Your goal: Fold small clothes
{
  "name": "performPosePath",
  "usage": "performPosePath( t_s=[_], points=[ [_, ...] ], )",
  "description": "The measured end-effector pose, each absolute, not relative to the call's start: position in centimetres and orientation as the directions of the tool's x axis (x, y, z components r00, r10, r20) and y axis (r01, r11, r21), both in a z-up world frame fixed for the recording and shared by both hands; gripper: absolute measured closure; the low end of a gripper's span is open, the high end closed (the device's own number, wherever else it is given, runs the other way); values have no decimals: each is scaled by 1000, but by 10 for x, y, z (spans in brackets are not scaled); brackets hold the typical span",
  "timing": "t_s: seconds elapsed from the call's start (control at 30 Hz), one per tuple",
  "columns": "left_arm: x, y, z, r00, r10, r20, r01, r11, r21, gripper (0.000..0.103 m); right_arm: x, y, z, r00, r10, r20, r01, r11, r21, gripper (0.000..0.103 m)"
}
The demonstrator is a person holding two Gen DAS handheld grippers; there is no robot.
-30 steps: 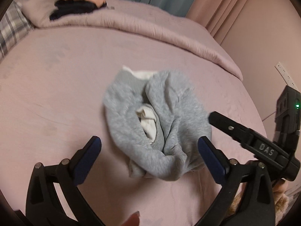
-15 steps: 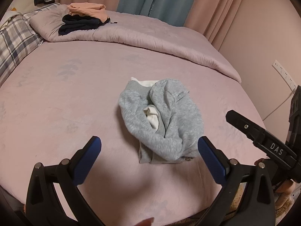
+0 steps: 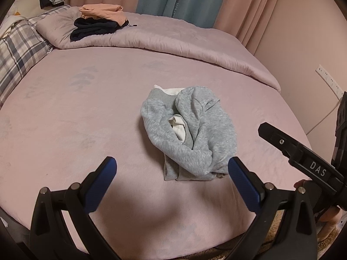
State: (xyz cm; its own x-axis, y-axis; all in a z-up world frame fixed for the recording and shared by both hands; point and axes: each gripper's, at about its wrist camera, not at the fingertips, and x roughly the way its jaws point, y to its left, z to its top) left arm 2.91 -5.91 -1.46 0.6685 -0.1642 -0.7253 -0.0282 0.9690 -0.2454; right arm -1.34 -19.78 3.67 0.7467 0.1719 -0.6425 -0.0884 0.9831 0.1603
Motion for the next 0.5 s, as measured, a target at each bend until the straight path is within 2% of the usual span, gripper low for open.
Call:
performPosePath(
  t_s=[0.5],
  points=[
    [26,-61,-14,664,-158,-730,-31,971,-239,0,-14,-194,34,741,164,-651,-88,985,149,8]
  ],
)
